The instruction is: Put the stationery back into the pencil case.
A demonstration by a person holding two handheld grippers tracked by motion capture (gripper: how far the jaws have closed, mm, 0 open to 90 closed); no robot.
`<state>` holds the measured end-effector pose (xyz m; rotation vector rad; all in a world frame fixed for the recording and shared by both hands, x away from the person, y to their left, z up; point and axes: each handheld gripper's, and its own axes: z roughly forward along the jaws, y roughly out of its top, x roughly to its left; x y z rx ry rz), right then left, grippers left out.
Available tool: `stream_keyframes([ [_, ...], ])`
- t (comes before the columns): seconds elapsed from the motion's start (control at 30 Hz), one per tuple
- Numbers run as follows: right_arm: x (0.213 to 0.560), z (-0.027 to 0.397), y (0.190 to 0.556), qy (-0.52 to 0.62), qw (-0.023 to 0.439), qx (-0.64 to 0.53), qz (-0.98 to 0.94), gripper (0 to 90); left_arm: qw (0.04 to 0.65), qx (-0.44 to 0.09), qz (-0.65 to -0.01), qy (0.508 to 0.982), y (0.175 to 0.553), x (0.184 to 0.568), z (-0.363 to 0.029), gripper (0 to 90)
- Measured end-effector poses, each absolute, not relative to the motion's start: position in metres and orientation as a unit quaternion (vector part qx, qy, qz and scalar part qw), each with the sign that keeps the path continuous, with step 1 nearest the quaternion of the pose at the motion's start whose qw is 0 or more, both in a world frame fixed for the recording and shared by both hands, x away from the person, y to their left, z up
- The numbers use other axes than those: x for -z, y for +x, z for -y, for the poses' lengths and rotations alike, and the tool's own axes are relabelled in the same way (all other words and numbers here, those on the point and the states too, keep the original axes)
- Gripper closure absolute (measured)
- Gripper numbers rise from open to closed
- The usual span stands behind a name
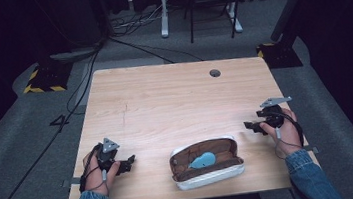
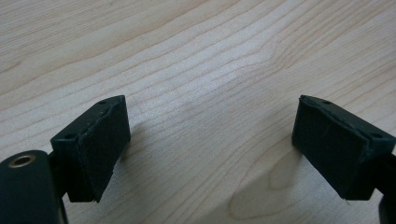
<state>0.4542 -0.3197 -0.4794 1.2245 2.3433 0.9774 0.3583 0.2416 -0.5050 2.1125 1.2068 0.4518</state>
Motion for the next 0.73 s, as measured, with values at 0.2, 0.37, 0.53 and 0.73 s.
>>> stream_keyframes([
  [0.2, 0.491, 0.320, 0.456, 0.429, 0.166, -0.340, -0.820, 20.8, 0.327, -0.172, -0.461, 0.807, 0.358, 0.505, -0.242, 11.6],
  [0.37, 0.498, 0.318, 0.457, 0.431, 0.168, -0.336, -0.820, 18.6, 0.328, -0.172, -0.461, 0.807, 0.358, 0.505, -0.242, 11.6],
  [0.53, 0.504, 0.316, 0.458, 0.441, 0.192, -0.350, -0.803, 12.0, 0.327, -0.173, -0.457, 0.809, 0.359, 0.505, -0.242, 11.3],
  [0.73, 0.505, 0.314, 0.459, 0.446, 0.196, -0.346, -0.802, 10.1, 0.326, -0.172, -0.456, 0.810, 0.359, 0.505, -0.242, 11.0],
])
